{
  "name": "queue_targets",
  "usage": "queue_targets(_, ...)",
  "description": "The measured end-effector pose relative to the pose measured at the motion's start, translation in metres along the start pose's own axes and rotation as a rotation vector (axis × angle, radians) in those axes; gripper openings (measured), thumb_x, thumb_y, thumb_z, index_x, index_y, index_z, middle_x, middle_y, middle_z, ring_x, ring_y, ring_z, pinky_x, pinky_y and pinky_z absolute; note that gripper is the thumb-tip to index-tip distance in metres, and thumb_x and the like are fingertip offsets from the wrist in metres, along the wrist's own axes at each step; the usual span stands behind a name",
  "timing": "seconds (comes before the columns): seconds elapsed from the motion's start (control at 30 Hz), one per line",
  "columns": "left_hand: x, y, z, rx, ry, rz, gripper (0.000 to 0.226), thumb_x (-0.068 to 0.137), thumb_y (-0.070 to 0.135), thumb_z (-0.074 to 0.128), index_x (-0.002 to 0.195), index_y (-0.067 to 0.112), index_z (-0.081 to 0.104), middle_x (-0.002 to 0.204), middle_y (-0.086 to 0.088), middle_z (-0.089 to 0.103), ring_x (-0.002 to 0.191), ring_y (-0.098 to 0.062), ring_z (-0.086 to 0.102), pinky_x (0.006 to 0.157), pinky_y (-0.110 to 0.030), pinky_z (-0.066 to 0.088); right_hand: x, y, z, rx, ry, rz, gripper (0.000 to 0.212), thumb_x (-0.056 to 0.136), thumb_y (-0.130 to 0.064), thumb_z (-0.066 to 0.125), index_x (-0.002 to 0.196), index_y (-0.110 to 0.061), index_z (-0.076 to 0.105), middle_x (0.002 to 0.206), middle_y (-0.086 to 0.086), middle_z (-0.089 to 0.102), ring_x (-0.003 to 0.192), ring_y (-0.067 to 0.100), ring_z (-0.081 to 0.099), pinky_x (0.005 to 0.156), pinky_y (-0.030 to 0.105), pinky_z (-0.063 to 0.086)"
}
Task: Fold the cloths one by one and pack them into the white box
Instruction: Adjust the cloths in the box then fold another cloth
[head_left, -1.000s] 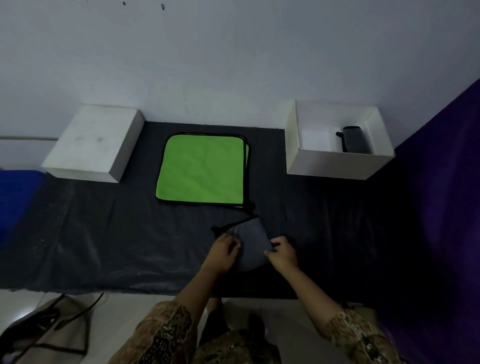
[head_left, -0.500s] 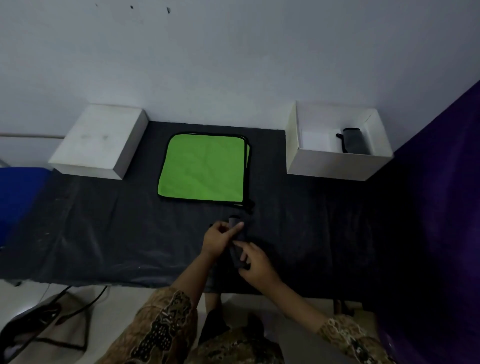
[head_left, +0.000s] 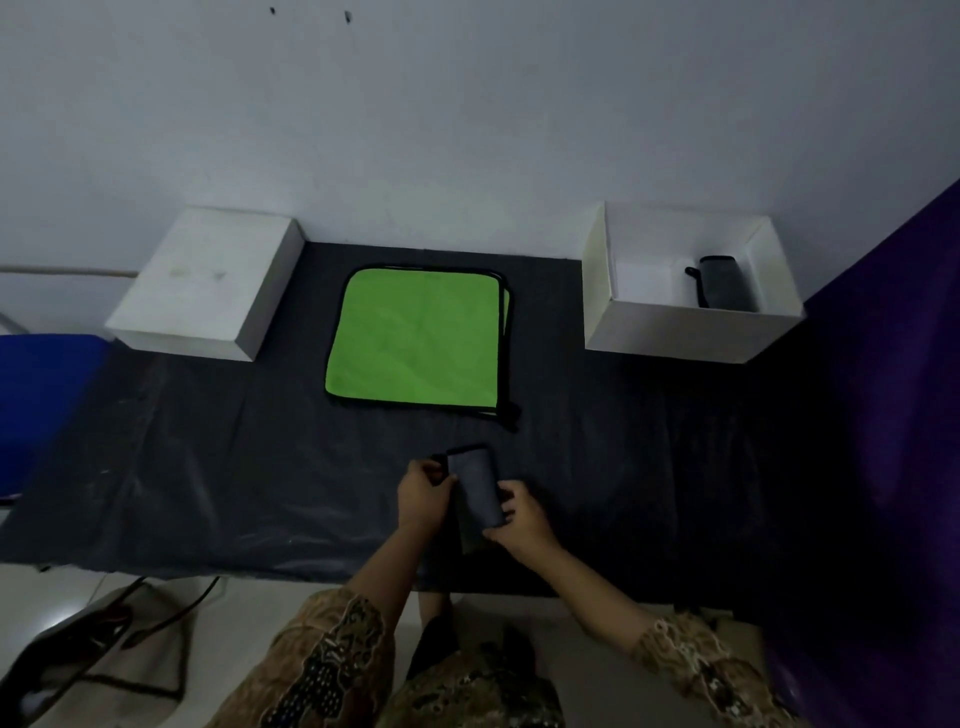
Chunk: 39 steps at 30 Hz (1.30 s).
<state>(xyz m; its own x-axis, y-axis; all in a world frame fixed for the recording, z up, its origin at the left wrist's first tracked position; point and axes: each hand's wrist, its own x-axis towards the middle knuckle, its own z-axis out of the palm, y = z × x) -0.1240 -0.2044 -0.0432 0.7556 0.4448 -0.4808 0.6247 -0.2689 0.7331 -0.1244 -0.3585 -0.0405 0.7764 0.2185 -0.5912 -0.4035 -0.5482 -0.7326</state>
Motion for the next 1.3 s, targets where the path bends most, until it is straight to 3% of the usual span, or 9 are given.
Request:
queue_targets(0.17,0.005,-0.001,0.007,-0.053,-0.107,0.002,0.018,0.083,0.008,0.065,0.099,0.006,0.059,0.094,-0.009,0.064,0.088,-0.019,0.058,0.075,-0.027,0.043,0.007,-0.014,-0.012,0.209,-0.144,0.165,0.071,0.075,0.011,0.061,0.135,-0.016,0.035,0.116,0.007,0.047,0.109,0.023,0.047,0.077,0.030,0.049)
queue_targets(0.4,0.038,0.029,0.034,-0.134,-0.297,0.063,0.021,0.078,0.005,0.070,0.082,0.019,0.054,0.084,-0.010,0.063,0.081,-0.019,0.056,0.080,-0.037,0.047,0.008,-0.030,-0.042,0.506,0.006,0.188,0.072,0.063,0.009,0.054,0.129,-0.011,0.034,0.111,0.011,0.053,0.092,0.016,0.052,0.065,0.023,0.045)
queue_targets(0.6,0.047,0.117,0.044,-0.103,-0.656,0.096,0.038,0.088,0.029,0.060,0.053,0.017,0.054,0.033,0.009,0.047,0.037,-0.003,0.041,0.042,-0.022,0.031,0.016,-0.052,-0.093,0.853,0.193,0.157,0.042,0.082,-0.004,0.054,0.121,-0.011,0.043,0.111,0.012,0.060,0.102,0.024,0.057,0.081,0.032,0.047)
queue_targets(0.7,0.050,0.158,0.053,-0.159,-0.701,0.177,0.031,0.089,0.030,0.058,0.063,0.015,0.058,0.045,0.003,0.050,0.039,-0.007,0.041,0.046,-0.024,0.028,0.021,-0.070,-0.125,0.846,0.300,0.092,0.045,0.086,-0.032,0.064,0.121,-0.008,0.048,0.118,0.012,0.061,0.109,0.023,0.061,0.086,0.034,0.051)
queue_targets(0.83,0.049,0.221,0.066,-0.257,-0.736,0.221,0.025,0.087,0.034,0.062,0.075,0.012,0.065,0.057,0.001,0.060,0.044,-0.004,0.052,0.044,-0.016,0.040,0.031,-0.096,-0.182,0.717,0.438,0.000,0.042,0.084,-0.042,0.064,0.114,-0.014,0.053,0.116,0.010,0.064,0.105,0.023,0.063,0.096,0.046,0.051)
queue_targets(0.97,0.056,0.276,0.086,-0.308,-0.788,0.283,0.042,0.075,0.026,0.076,0.109,0.006,0.062,0.104,-0.013,0.072,0.089,-0.021,0.071,0.081,-0.035,0.058,0.043,-0.123,-0.249,0.581,0.525,-0.065,0.055,0.070,-0.056,0.071,0.105,-0.016,0.059,0.108,0.009,0.068,0.096,0.024,0.067,0.088,0.049,0.055)
queue_targets(1.13,0.062,0.344,0.130,-0.360,-0.726,0.270,0.019,0.090,0.008,0.056,0.109,0.008,0.054,0.084,-0.007,0.062,0.053,-0.002,0.061,0.040,-0.010,0.042,0.065,-0.146,-0.340,0.495,0.439,-0.118,0.023,0.091,-0.039,0.056,0.099,-0.018,0.060,0.088,-0.003,0.062,0.071,0.009,0.062,0.053,0.023,0.049)
queue_targets(1.23,0.078,0.366,0.163,-0.428,-0.687,0.181,0.019,0.092,0.006,0.050,0.110,0.012,0.051,0.097,-0.011,0.062,0.077,-0.018,0.061,0.059,-0.025,0.054,0.092,-0.147,-0.384,0.474,0.391,-0.099,0.019,0.095,-0.030,0.050,0.082,-0.020,0.060,0.074,-0.002,0.060,0.052,0.007,0.061,0.051,0.021,0.046)
queue_targets(1.3,0.090,0.374,0.186,-0.450,-0.626,0.132,0.022,0.093,0.005,0.048,0.114,0.012,0.050,0.104,-0.014,0.059,0.082,-0.022,0.060,0.068,-0.033,0.054,0.113,-0.138,-0.407,0.365,0.410,-0.089,0.022,0.091,-0.032,0.052,0.079,-0.017,0.063,0.079,0.005,0.065,0.066,0.019,0.064,0.063,0.028,0.048)
